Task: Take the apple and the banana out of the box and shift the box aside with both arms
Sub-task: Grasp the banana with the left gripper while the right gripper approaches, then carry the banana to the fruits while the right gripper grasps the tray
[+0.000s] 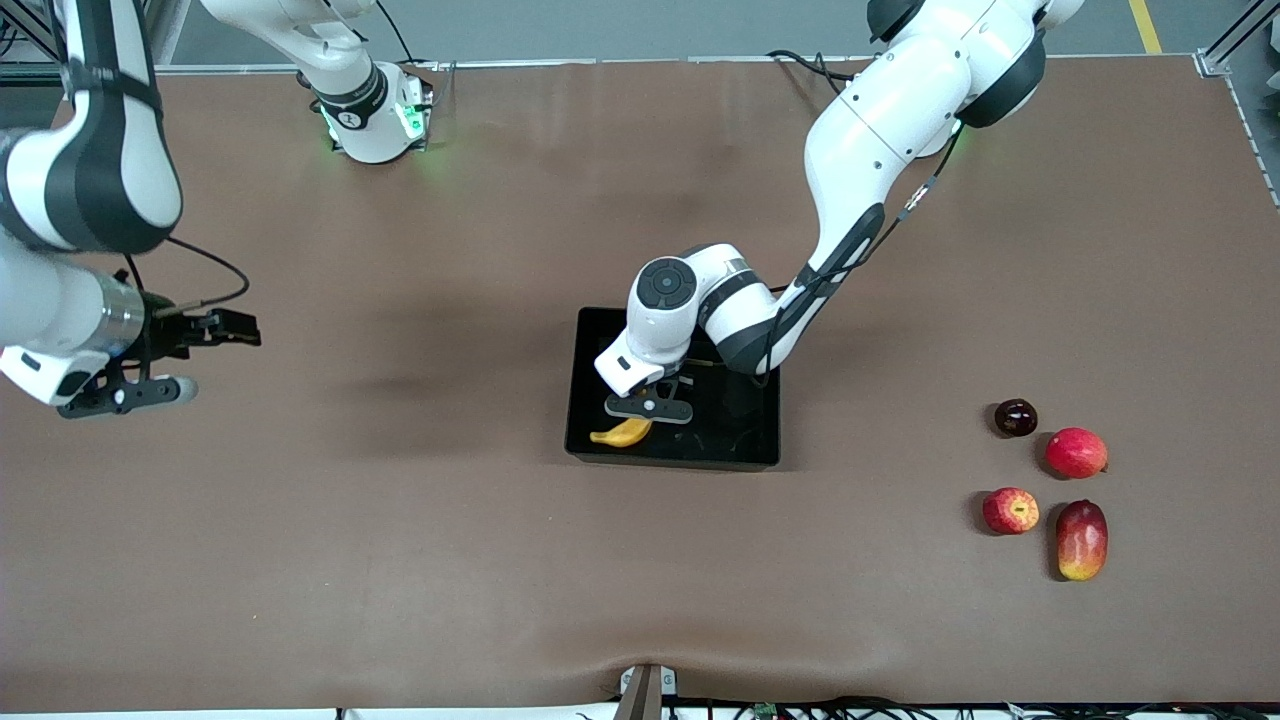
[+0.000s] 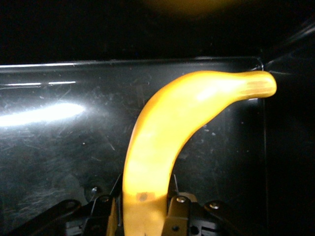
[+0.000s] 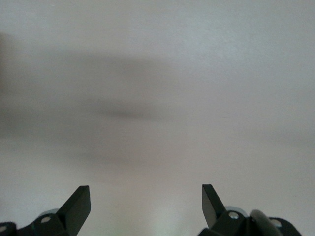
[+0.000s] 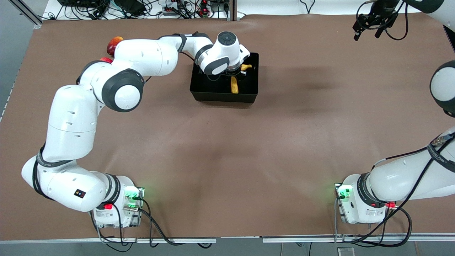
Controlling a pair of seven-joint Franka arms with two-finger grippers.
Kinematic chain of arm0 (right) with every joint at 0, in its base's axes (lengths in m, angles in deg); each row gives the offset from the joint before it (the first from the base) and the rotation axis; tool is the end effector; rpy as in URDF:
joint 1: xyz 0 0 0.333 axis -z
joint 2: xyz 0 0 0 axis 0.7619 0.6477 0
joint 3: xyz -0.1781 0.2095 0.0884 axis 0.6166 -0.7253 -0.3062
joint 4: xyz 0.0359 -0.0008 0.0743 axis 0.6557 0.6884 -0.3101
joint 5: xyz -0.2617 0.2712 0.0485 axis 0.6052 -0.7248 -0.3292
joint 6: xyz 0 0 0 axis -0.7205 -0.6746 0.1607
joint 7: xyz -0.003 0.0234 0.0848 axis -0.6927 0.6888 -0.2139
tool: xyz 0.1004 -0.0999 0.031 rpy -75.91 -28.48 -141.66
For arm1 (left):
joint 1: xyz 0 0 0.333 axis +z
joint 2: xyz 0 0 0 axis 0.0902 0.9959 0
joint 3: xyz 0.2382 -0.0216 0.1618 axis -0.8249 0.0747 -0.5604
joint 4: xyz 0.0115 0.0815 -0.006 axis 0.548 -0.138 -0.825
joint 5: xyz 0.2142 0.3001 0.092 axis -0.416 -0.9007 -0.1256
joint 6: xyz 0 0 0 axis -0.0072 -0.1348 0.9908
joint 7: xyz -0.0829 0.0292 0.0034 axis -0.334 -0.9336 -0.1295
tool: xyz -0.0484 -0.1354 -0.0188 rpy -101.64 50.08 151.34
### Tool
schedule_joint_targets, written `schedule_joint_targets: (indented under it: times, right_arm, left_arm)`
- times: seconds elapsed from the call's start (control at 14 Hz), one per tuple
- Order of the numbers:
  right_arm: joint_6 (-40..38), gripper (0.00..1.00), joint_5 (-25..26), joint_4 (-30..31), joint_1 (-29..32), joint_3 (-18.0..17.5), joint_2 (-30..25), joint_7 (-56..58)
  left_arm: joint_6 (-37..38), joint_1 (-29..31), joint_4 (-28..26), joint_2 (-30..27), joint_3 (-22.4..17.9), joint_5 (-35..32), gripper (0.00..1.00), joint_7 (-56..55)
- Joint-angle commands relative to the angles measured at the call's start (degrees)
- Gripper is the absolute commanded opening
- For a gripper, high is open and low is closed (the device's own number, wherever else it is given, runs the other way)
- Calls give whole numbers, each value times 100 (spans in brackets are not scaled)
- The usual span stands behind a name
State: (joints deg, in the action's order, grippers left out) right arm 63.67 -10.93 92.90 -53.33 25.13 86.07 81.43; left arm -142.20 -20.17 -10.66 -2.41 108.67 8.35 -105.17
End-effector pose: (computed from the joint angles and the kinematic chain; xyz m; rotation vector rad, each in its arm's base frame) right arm 0.5816 -0.0175 0.3957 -3.0881 -0.2282 0.3371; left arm 0.5152 -0.4963 0.1394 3.0415 -0.1647 0.1888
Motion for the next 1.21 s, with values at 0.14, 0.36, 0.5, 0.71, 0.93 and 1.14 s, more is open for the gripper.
schedule_joint_targets:
  times: [0.14, 0.36, 0.5, 0.71, 0.93, 1.14]
  right_arm:
    - [-100, 100, -169, -605, 476, -75, 359, 1202]
    - [-539, 100, -986, -507, 476, -67, 350, -42]
    - [-558, 100, -1171, -324, 222, -84, 350, -816]
    - [-304, 100, -1549, -191, -252, -84, 359, -1513]
    - [214, 100, -1550, -7, -727, -76, 368, -1987]
    - [671, 100, -1559, 73, -1157, -84, 429, -2339]
  left_arm:
    - [-42, 213, 34, -314, -8, -145, 0, -124]
    - [2, 257, 43, -560, 10, -31, 0, -159]
    - [81, 258, 43, -745, 1, 83, 0, -168]
    - [537, 336, 43, -1034, 37, 110, 0, -124]
    - [1159, 827, -10, -1430, 150, 153, 0, 77]
    - [1679, 1687, -115, -1641, 317, 452, 0, 656]
